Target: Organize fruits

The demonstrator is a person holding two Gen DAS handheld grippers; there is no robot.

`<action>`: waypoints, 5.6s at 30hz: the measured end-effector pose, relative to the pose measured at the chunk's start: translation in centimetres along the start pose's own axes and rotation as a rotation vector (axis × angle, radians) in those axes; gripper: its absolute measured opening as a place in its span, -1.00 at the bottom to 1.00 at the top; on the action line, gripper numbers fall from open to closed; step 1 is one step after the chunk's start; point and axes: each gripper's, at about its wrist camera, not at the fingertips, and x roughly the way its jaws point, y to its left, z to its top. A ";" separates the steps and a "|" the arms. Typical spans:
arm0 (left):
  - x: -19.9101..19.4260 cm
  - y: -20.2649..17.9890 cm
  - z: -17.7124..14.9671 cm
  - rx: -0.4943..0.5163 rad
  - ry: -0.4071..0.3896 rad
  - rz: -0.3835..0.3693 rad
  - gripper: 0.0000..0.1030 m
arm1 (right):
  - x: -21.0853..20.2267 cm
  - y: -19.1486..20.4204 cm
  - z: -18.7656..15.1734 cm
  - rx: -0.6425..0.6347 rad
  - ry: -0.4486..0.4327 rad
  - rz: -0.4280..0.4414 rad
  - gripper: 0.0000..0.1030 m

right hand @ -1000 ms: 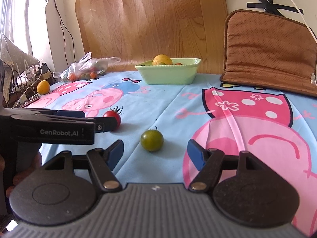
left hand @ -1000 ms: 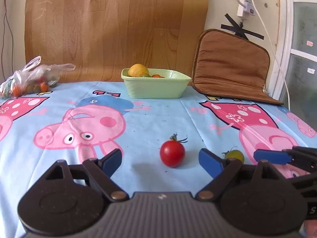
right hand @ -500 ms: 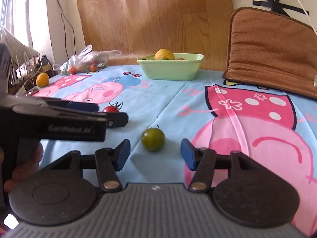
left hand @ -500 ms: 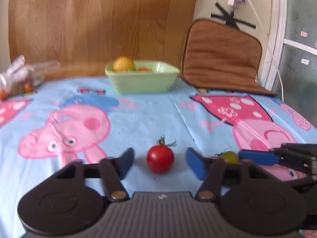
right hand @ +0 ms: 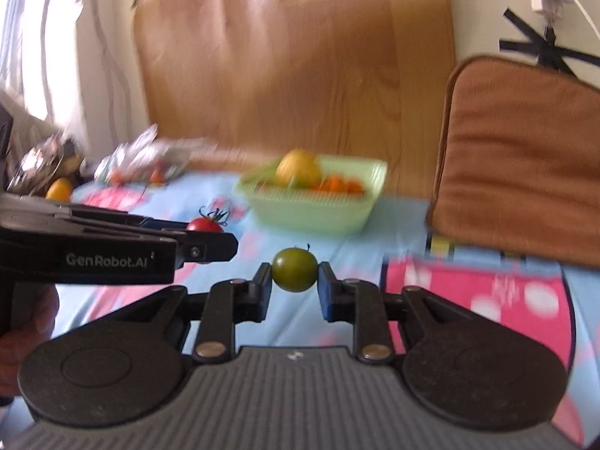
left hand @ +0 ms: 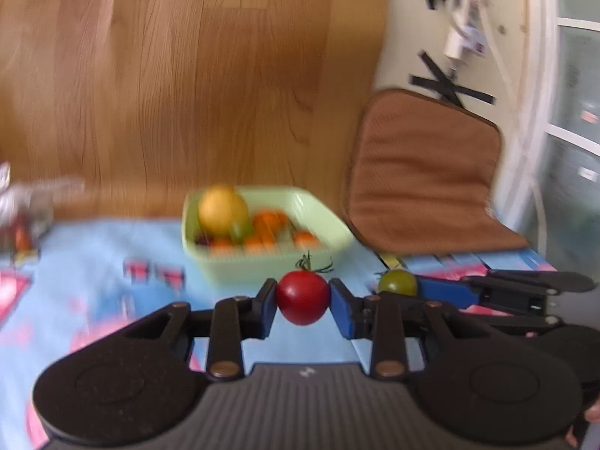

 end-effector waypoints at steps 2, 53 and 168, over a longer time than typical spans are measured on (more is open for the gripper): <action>2.8 1.3 1.9 -0.030 0.025 -0.007 -0.42 | 2.4 -0.9 1.8 0.012 -0.027 -0.015 -0.44; -13.8 -7.4 -8.5 0.075 0.000 0.415 1.00 | -16.1 6.9 -10.0 0.388 0.048 -0.021 0.25; -4.5 -5.5 -10.3 0.016 0.092 0.482 1.00 | -9.4 0.9 -8.5 0.283 -0.037 -0.066 0.45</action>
